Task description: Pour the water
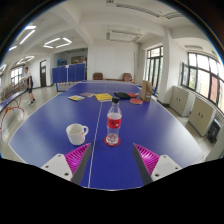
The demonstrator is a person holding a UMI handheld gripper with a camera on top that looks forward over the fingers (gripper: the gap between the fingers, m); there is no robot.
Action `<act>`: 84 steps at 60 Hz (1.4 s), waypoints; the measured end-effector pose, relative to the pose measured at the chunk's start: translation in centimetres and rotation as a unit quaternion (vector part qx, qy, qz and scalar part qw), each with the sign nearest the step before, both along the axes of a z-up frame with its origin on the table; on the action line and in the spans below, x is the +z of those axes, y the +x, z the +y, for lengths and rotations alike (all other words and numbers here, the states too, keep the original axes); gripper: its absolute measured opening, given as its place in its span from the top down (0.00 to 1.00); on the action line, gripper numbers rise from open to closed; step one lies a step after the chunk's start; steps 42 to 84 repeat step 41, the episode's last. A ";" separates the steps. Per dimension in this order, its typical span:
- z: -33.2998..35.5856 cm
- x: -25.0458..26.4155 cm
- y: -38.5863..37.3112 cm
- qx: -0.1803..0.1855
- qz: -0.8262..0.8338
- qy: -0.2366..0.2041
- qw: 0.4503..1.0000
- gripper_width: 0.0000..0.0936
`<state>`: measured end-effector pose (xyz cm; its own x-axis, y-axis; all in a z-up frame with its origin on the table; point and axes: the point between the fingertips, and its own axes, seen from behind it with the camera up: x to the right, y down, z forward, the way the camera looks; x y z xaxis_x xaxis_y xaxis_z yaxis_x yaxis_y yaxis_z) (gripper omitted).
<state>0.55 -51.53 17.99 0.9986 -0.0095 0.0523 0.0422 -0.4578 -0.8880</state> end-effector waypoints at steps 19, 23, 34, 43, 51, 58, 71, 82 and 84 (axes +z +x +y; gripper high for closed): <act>-14.7 3.8 -1.7 -0.014 -0.019 -0.001 1.000 0.09; -16.0 4.1 -1.9 -0.013 -0.019 -0.002 1.000 0.09; -17.8 4.8 -2.0 -0.010 -0.023 0.001 1.000 0.09; -18.1 4.6 -1.6 -0.011 -0.026 -0.003 1.000 0.09; -18.1 4.6 -1.6 -0.011 -0.026 -0.003 1.000 0.09; -18.1 4.6 -1.6 -0.011 -0.026 -0.003 1.000 0.09; -18.1 4.6 -1.6 -0.011 -0.026 -0.003 1.000 0.09; -18.1 4.6 -1.6 -0.011 -0.026 -0.003 1.000 0.09; -18.1 4.6 -1.6 -0.011 -0.026 -0.003 1.000 0.09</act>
